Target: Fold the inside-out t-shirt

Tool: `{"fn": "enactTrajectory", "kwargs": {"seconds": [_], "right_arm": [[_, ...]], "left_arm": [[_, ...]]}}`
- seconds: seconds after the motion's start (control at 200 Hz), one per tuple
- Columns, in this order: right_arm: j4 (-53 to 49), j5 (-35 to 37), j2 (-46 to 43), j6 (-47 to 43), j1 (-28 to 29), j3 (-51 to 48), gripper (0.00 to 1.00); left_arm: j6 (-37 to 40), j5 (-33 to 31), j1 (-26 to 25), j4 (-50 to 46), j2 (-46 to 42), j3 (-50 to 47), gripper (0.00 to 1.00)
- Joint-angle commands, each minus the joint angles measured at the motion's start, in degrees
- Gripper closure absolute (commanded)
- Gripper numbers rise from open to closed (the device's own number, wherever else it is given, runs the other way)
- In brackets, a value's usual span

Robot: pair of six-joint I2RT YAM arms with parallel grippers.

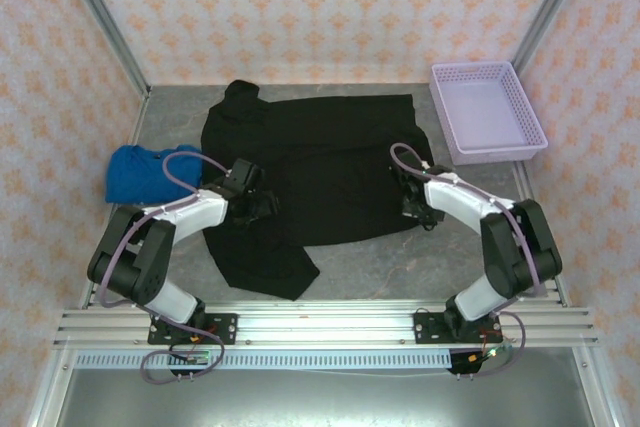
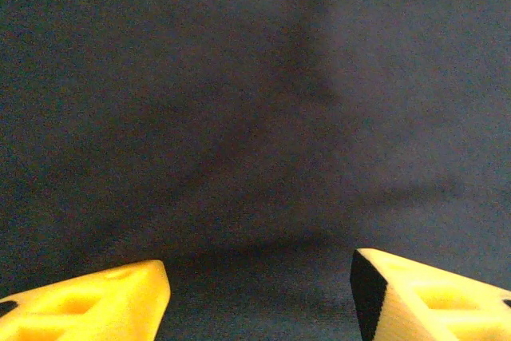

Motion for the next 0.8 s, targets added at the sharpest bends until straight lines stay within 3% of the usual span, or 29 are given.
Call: {"fn": "enactTrajectory", "kwargs": {"seconds": [0.0,0.14,0.235,0.355,0.495,0.59,0.796], "right_arm": [[-2.6,-4.5,-6.1,-4.2,-0.9,4.1,1.0],[-4.5,-18.4,-9.0,-7.3,-1.0,8.5,1.0],[-9.0,-20.2,-8.4,-8.7,-1.4,11.3,1.0],[-11.5,-20.6,-6.5,-10.4,-2.7,11.8,1.0],[-7.2,-27.9,-4.5,-11.1,-2.8,10.3,1.0],[-5.7,-31.0,-2.5,-11.3,-3.3,10.2,1.0],[-5.8,-32.2,2.3,-11.3,-6.8,10.4,1.0]], "left_arm": [[-0.8,-3.7,4.1,-0.9,1.0,-3.7,0.35],[-0.1,-4.7,10.1,-1.0,0.3,-2.4,0.35],[0.4,-6.1,12.4,-2.1,-0.9,-0.5,0.35],[1.1,-6.2,11.2,-2.9,-4.8,1.3,0.35],[7.1,-10.2,0.9,-3.6,-10.4,4.5,0.33],[11.0,-4.4,-5.8,2.1,-11.0,4.4,0.33],[23.2,-0.3,-22.7,9.3,1.9,12.6,0.32]]}}
